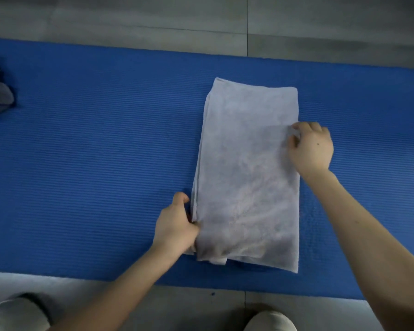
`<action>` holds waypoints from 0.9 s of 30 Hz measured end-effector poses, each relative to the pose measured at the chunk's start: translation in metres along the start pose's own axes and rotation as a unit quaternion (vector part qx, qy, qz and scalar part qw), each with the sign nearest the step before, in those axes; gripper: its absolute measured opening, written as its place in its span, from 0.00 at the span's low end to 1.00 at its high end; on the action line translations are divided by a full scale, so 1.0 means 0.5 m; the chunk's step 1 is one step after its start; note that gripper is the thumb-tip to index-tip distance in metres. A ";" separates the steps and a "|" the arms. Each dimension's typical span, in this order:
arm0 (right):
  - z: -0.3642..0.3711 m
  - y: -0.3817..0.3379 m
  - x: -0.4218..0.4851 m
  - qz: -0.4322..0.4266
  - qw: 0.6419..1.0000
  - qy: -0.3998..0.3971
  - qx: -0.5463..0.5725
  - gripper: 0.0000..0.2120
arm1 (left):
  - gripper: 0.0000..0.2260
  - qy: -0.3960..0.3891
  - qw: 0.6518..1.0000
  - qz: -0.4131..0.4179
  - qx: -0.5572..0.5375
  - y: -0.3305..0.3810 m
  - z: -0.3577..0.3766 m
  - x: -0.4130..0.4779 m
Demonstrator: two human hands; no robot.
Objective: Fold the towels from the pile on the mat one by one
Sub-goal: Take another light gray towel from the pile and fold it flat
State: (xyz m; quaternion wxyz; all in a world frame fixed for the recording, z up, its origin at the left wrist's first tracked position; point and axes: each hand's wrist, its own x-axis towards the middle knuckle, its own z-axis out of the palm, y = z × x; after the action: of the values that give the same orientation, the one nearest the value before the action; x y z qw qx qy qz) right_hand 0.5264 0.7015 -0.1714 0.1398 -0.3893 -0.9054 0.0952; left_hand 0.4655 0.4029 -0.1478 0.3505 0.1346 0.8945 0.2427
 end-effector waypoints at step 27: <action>0.014 0.001 -0.057 -0.395 0.907 -0.029 -0.144 0.16 | 0.36 -0.010 0.845 0.295 0.445 -0.093 -0.090 0.033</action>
State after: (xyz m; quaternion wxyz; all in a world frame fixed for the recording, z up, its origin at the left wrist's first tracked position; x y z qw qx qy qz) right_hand 0.5430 0.6806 -0.1833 0.0820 -0.0124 -0.9927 -0.0882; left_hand 0.4192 0.3551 -0.1530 0.1739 0.5363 0.8209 -0.0910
